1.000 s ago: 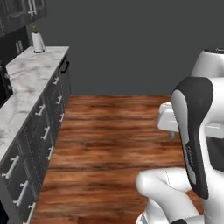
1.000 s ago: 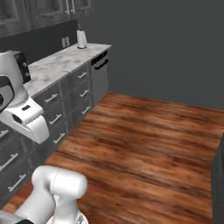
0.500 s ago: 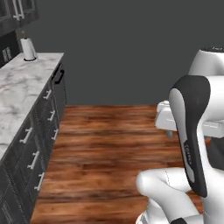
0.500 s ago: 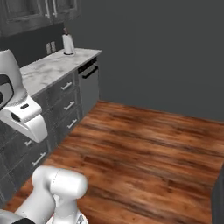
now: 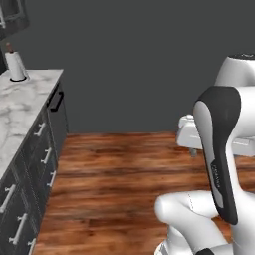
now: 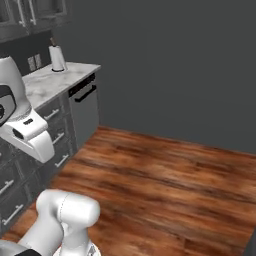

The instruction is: Place two dumplings into each of the tupperware containers and then place the containers in the fridge.

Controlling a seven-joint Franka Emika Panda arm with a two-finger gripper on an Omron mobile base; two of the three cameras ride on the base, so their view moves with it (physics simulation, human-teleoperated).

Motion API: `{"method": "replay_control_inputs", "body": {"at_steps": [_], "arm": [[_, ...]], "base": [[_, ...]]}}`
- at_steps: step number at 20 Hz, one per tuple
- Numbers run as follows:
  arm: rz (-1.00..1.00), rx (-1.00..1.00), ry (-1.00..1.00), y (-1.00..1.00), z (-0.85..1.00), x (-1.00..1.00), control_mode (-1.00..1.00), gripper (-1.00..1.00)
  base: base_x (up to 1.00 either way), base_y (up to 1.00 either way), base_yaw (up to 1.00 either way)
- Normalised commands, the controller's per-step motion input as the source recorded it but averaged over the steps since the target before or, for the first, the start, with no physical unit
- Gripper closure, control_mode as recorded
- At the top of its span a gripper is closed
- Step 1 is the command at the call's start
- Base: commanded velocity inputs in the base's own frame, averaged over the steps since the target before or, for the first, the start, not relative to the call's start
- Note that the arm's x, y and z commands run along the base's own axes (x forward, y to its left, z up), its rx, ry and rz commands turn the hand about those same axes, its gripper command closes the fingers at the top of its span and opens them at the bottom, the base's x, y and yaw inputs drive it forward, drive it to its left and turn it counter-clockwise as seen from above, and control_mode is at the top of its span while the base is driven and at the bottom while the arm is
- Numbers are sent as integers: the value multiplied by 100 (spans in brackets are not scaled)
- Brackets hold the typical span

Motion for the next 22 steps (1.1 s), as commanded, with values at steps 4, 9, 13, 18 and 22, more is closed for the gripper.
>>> {"method": "replay_control_inputs", "body": {"at_steps": [4,9,13,18,22], "arm": [[0,0,0,0,0,0,100,-100],[0,0,0,0,0,0,100,-100],[0,0,0,0,0,0,100,-100],[0,0,0,0,0,0,100,-100],[0,0,0,0,0,0,100,-100]], "base": [[100,8,-25],[34,44,-78],[68,68,-67],[100,90,-49],[100,100,-52]]}}
